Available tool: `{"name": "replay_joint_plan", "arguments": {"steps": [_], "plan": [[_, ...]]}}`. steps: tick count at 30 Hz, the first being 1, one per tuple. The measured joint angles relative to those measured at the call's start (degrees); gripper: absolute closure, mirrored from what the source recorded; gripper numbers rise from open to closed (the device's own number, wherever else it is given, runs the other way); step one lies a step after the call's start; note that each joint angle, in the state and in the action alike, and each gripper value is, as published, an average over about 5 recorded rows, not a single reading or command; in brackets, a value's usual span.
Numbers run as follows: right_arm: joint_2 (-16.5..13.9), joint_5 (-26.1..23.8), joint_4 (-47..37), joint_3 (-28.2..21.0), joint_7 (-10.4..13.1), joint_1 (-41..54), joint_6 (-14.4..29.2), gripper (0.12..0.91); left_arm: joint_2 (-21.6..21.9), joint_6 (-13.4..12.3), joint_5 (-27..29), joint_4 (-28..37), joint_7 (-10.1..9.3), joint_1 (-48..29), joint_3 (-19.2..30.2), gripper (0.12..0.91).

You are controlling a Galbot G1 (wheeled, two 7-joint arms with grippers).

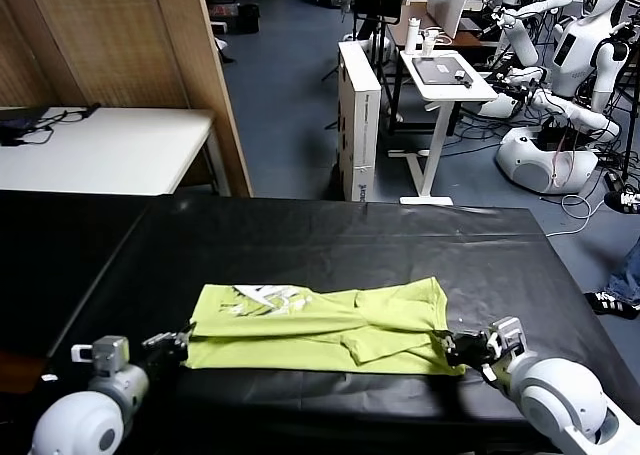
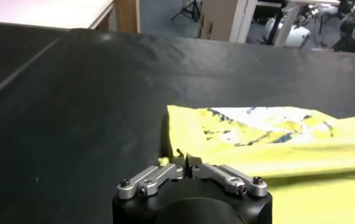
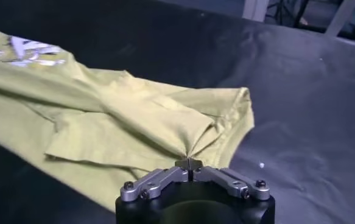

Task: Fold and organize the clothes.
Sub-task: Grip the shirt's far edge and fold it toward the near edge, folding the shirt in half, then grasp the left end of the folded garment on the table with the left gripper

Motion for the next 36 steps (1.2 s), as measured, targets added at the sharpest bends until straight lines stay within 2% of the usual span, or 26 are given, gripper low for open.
{"name": "replay_joint_plan", "arguments": {"steps": [4, 6, 8, 10, 16, 23, 27, 36], "plan": [[0.2, 1.0, 1.1, 1.3, 0.1, -0.6, 0.0, 0.382, 0.2, 0.4, 0.7, -0.2, -0.43, 0.6, -0.3, 0.38], [0.4, 1.9, 1.4, 2.2, 0.0, -0.6, 0.0, 0.255, 0.3, 0.6, 0.8, -0.3, -0.63, 0.7, -0.7, 0.272], [0.7, 2.8, 1.3, 3.2, 0.0, -0.2, 0.0, 0.17, 0.3, 0.4, 0.4, -0.3, -0.98, 0.5, -1.2, 0.178], [1.4, 3.1, 0.8, 4.1, 0.1, 0.7, 0.0, 0.135, 0.2, -0.1, -0.2, -0.2, -1.44, -0.2, -1.8, 0.137], [5.0, 1.4, -3.5, 3.6, 0.1, 5.6, 0.0, 0.119, -0.2, -2.2, -1.6, 2.0, -2.36, -5.2, -1.7, 0.124], [9.3, 0.2, -11.3, 0.8, -0.2, 12.9, 1.9, 0.118, -2.0, -4.9, -0.3, 7.5, -1.29, -13.2, 1.6, 0.123], [11.1, 0.0, -15.7, -0.7, -0.1, 17.0, 2.6, 0.118, -3.0, -5.2, -0.1, 10.9, -0.22, -16.9, 3.6, 0.123], [13.9, -1.6, -21.9, -4.3, -0.3, 21.2, 3.1, 0.118, -4.2, -5.1, -0.2, 15.7, -0.16, -20.3, 5.5, 0.123]]}}
